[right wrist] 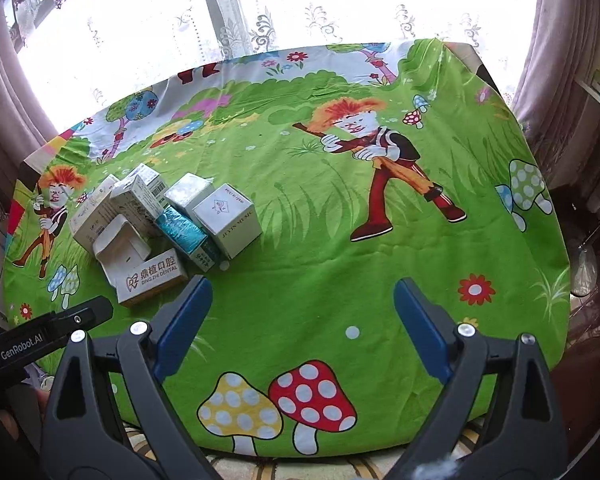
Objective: Organize rigid objects
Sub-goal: 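Move both grippers back over the boxes on the bedspread, then grasp the DING ZHI DENTAL box with the left gripper while the right grasps a white cube box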
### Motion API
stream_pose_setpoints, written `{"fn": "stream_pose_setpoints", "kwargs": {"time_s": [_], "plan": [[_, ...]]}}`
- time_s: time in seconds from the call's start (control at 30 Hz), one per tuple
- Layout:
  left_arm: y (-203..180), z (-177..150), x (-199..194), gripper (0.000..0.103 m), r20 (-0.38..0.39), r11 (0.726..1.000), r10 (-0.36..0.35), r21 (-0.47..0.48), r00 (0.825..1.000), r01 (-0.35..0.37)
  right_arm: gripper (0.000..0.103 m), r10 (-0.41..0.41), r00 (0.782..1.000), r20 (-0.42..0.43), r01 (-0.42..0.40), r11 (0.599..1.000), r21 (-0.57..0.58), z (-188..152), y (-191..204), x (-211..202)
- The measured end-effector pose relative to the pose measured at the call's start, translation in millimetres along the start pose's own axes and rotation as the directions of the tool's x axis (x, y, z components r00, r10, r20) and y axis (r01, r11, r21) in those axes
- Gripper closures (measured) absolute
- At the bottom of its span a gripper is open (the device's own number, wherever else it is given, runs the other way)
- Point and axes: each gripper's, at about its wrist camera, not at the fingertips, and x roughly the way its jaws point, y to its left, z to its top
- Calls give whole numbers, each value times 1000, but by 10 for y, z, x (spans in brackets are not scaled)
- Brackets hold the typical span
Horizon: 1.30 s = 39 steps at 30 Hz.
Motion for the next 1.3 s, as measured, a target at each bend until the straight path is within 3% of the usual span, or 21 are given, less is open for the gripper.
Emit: {"fn": "stream_pose_setpoints", "kwargs": {"time_s": [0.37, 0.7, 0.83, 1.1, 1.3], "plan": [[-332, 92, 360, 7, -25, 996, 79, -36, 997, -79, 9, -21, 1000, -21, 22, 998, 62, 6, -191, 88], [-394, 150, 548, 8, -14, 984, 175, -26, 984, -175, 9, -4, 999, -35, 6, 999, 41, -4, -153, 134], [-414, 159, 540, 20, 0, 981, 191, 15, 982, -191, 9, 2, 999, -37, -1, 1000, 28, -3, -118, 148], [-294, 152, 446, 21, -8, 993, 118, 22, 993, -118, 9, 16, 999, -43, -17, 1000, -24, 7, 17, 179], [-39, 40, 132, 21, 21, 999, 35, -7, 999, -35, 9, 79, 996, -37, -82, 992, -97, 72, 260, 194]]}}
